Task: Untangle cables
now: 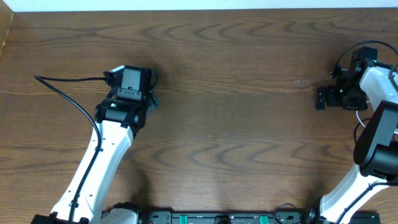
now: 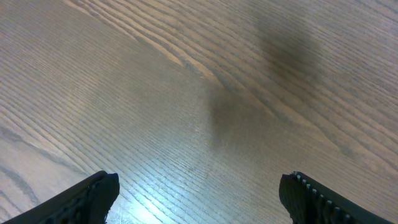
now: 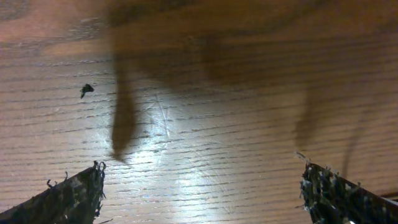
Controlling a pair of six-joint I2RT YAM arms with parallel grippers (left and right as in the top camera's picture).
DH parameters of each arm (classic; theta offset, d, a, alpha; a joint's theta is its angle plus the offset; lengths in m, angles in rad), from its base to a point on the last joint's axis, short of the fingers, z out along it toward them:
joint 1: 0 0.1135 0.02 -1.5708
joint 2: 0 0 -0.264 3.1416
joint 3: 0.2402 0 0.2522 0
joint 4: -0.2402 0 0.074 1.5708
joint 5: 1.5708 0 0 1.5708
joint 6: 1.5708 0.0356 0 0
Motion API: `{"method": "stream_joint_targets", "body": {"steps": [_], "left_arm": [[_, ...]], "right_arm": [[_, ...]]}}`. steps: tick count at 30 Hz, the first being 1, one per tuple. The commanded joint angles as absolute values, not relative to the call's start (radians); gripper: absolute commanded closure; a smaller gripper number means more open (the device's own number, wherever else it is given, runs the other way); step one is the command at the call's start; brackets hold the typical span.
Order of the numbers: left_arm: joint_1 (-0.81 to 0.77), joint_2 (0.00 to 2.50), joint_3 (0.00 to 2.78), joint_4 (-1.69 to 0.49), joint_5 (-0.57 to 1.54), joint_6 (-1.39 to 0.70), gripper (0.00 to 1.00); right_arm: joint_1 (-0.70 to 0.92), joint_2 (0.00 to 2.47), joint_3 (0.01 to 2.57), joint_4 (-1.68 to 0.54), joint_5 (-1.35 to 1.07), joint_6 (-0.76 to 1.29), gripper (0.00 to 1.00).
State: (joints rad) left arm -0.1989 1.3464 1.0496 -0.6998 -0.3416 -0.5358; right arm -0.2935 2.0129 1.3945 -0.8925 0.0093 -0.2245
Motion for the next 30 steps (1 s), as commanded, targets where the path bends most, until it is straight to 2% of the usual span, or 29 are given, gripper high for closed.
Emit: {"method": "stream_joint_targets", "body": {"steps": [1, 9, 22, 30], "left_arm": [[-0.195, 1.346, 1.039, -0.703, -0.345, -0.548, 0.13], [-0.195, 1.346, 1.04, -0.703, -0.345, -0.548, 0.13], [-0.195, 1.346, 1.039, -0.703, -0.345, -0.548, 0.13], [-0.195, 1.346, 1.039, -0.703, -0.345, -0.548, 0.13]], "right_arm": [[-0.309, 1.982, 1.383, -0.89, -0.018, -0.267, 0.01], [-0.387, 1.982, 1.361, -0.881, -0.003, -0.278, 0.01], [-0.605, 1.982, 1.359, -0.867, -0.022, -0.263, 0.01], [-0.62, 1.982, 1.359, -0.852, -0.125, -0.272, 0.01]]}}
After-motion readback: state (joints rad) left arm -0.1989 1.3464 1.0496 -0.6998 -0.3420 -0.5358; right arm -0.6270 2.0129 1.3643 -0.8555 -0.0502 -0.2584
